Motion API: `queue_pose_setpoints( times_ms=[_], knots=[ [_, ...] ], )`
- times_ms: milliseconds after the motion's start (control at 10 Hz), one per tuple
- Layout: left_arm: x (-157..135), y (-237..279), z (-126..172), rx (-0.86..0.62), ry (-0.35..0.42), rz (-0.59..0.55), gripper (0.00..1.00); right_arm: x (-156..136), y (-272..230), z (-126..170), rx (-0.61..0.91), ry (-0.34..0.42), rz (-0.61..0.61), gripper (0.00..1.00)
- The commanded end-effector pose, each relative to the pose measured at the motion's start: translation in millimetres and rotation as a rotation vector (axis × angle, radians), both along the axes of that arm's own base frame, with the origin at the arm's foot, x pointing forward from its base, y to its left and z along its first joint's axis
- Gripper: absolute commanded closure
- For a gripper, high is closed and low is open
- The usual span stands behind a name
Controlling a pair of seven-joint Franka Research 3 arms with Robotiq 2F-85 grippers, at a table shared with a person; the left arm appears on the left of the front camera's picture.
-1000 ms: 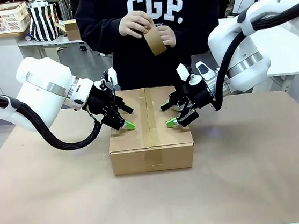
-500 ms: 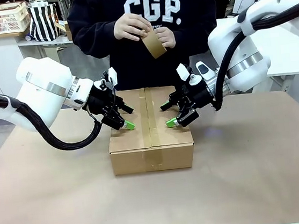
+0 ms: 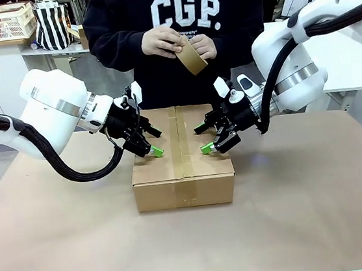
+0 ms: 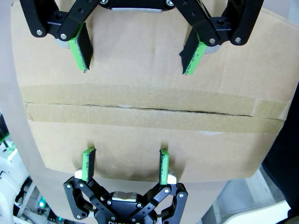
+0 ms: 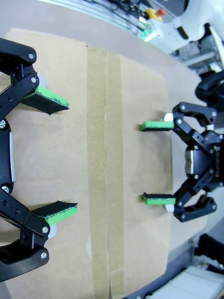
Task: Pack the gift set into the box.
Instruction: Press and hold the closed box until the human finishes sealing it.
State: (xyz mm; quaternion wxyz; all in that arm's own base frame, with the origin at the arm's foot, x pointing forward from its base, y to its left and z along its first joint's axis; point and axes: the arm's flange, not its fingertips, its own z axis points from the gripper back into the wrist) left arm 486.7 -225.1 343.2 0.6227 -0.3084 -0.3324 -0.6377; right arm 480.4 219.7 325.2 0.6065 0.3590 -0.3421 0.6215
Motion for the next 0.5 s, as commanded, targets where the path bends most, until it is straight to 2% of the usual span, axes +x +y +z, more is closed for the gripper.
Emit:
queue_pose_setpoints(
  times_ms=[0, 400],
  knots=[
    [-1.0, 1.0, -3.1, -0.001, 0.004, -0.001, 0.0, -0.4, -0.1, -1.9, 0.0, -0.011, 0.008, 0.0],
    [-1.0, 1.0, -3.1, -0.001, 0.004, -0.001, 0.0, -0.4, -0.1, -1.9, 0.0, -0.011, 0.008, 0.0]
  ],
)
